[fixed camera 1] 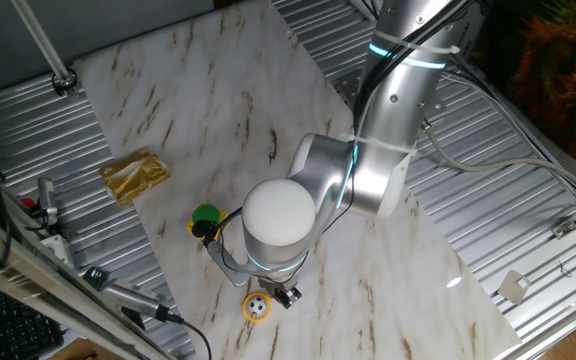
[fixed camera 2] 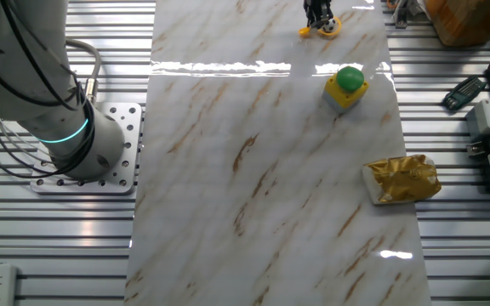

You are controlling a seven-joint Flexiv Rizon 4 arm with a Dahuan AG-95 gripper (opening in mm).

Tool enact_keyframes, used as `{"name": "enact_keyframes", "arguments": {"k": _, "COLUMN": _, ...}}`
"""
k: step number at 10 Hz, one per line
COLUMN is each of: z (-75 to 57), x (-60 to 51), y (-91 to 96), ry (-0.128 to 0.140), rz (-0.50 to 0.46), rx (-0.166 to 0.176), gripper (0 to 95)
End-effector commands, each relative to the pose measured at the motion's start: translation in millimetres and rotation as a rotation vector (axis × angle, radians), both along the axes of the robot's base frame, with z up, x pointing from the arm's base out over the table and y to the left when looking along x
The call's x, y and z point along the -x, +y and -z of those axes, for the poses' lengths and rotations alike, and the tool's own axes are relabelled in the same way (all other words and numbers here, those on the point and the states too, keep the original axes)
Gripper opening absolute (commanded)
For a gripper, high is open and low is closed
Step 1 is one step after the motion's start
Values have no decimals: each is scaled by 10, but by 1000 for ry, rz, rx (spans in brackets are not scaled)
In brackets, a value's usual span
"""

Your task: Attach the bubble ring to the ball

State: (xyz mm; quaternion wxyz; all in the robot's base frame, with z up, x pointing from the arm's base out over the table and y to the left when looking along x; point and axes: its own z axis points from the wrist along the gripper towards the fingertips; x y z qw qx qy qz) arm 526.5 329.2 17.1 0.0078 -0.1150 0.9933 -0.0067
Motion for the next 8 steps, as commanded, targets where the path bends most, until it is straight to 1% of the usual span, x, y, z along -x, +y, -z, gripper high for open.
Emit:
{"name": "enact_keyframes", "arguments": {"k": 1, "z": 1, "x": 1, "y": 1, "ry": -4, "rz": -2, "rx": -1, "gripper": 0}}
{"name": "enact_keyframes", "arguments": {"k": 8, "z": 3, "x": 0, "y": 1, "ry": -7, "rz": -9, "rx": -3, "gripper": 0}}
